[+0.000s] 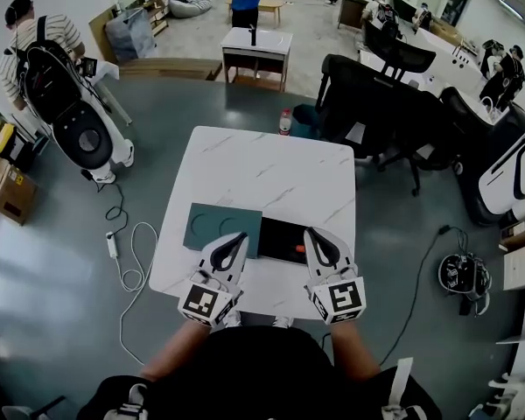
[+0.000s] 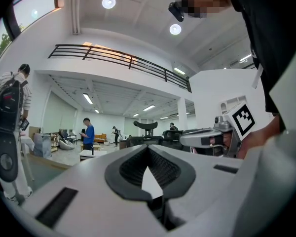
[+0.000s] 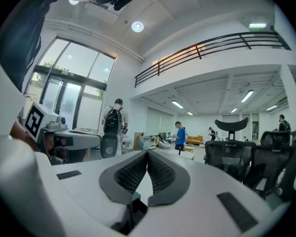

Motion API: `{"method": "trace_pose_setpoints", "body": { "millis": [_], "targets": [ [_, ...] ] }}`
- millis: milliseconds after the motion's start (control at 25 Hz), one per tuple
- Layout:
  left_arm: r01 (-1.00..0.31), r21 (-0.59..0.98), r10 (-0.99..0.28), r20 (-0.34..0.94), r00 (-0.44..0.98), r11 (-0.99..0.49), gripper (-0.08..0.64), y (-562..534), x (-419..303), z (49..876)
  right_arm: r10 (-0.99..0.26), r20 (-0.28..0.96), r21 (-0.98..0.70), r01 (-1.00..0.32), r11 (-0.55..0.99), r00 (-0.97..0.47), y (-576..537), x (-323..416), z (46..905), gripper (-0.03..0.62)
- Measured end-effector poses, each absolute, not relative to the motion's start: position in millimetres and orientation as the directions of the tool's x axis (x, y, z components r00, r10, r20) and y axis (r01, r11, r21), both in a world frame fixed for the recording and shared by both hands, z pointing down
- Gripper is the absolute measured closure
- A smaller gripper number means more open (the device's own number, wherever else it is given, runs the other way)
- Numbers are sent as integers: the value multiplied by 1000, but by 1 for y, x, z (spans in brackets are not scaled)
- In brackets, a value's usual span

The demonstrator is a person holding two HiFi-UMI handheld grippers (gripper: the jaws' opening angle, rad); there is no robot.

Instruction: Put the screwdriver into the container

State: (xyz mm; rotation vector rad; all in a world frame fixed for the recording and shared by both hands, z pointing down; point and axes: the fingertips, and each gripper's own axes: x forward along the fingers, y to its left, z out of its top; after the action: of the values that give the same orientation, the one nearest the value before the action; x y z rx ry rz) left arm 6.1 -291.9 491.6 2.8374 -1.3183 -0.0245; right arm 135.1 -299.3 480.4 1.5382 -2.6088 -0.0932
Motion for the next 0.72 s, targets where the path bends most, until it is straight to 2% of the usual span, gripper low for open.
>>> {"method": "trace_pose_setpoints", "body": {
  "millis": [240, 720],
  "targets": [
    [-773, 31, -773, 2, 634, -633, 555, -291, 4, 490, -911, 54, 138, -900, 413, -409, -302, 146, 475, 569],
    [-778, 16, -778, 1, 628, -628, 555, -284, 0, 487, -911, 70, 150, -898, 413, -407, -294, 146, 478, 569]
  ]
}}
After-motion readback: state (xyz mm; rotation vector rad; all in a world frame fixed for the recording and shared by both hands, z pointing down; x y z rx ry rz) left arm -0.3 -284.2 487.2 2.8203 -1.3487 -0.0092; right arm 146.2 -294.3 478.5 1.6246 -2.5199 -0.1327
